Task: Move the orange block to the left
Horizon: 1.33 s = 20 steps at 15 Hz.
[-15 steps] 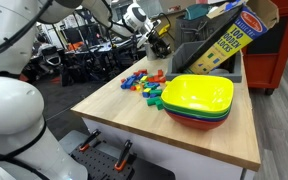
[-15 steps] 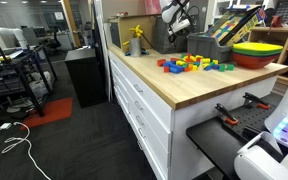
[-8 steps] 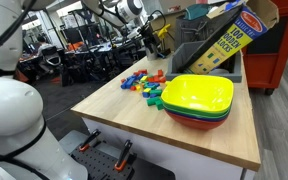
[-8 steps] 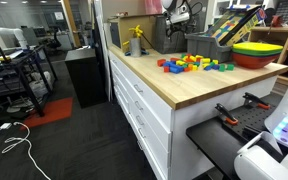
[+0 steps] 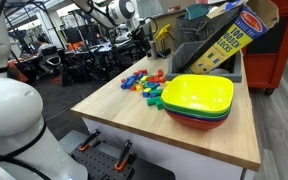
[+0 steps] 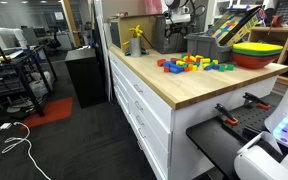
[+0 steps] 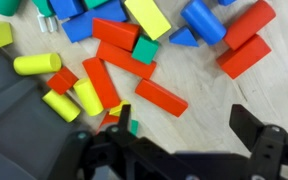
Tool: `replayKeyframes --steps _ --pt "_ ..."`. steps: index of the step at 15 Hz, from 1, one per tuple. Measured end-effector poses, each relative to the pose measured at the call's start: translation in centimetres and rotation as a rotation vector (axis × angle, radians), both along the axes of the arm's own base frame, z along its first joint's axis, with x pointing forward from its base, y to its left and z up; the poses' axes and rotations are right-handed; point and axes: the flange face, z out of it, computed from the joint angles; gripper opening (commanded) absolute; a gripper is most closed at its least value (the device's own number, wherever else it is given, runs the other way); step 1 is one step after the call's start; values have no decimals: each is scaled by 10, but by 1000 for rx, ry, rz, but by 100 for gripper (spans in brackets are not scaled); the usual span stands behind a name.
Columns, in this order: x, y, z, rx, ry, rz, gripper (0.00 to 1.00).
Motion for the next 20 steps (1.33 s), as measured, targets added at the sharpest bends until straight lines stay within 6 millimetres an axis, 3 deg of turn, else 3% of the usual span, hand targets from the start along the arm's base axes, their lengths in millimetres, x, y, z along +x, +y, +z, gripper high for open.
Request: replayKeyframes --steps 11,16,20 --pt "-100 54 -25 69 15 111 100" --pt "-142 59 -37 72 69 173 100" --pt "-162 54 -33 102 81 251 100"
